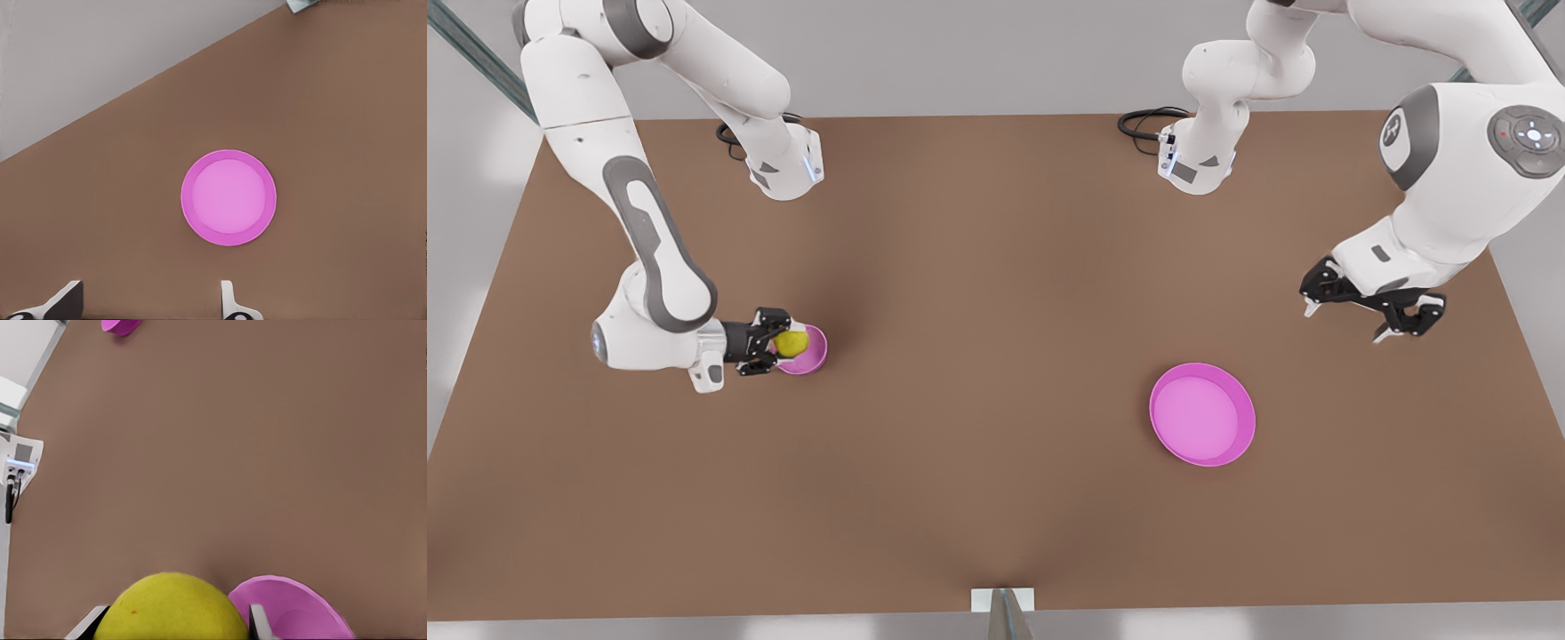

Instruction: Use the left arm to pick up the apple from the plate, transfer it to the gripper of the right arm, and then use the right arm to place it into the bowl

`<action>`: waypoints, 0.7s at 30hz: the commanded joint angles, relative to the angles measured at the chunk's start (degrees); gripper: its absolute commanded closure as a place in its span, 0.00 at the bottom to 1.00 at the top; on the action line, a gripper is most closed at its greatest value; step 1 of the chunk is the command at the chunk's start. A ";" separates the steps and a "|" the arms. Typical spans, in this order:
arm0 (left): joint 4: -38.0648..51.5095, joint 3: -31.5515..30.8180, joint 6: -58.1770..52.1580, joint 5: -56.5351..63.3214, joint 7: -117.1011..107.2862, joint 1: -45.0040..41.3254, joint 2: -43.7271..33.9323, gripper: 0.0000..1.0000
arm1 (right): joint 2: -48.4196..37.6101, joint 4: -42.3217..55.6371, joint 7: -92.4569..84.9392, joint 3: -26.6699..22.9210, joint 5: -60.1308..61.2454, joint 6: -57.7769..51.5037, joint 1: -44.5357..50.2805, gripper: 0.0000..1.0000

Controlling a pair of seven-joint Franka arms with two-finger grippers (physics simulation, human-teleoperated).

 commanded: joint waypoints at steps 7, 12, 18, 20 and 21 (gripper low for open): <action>0.03 -0.02 -0.71 -0.08 -26.31 -0.04 -0.06 0.00 | 0.16 -0.32 1.33 0.96 -11.38 8.53 2.69 0.36; 0.12 -0.02 -0.36 0.09 -26.31 -0.04 0.56 0.00 | 1.03 -0.50 1.33 0.96 -16.74 11.43 2.86 0.36; 0.12 -0.02 -0.45 0.09 -26.40 -0.04 0.56 0.00 | 1.56 -0.67 1.25 0.96 -16.74 11.60 2.95 0.00; 0.12 -0.02 -0.45 0.09 -26.40 -0.04 0.56 0.00 | 1.65 -0.58 1.25 0.96 -16.74 11.60 2.95 0.00; 0.12 -0.02 -0.45 0.00 -26.40 -0.04 0.56 0.00 | 1.65 -0.58 1.25 0.96 -16.74 11.51 2.95 0.00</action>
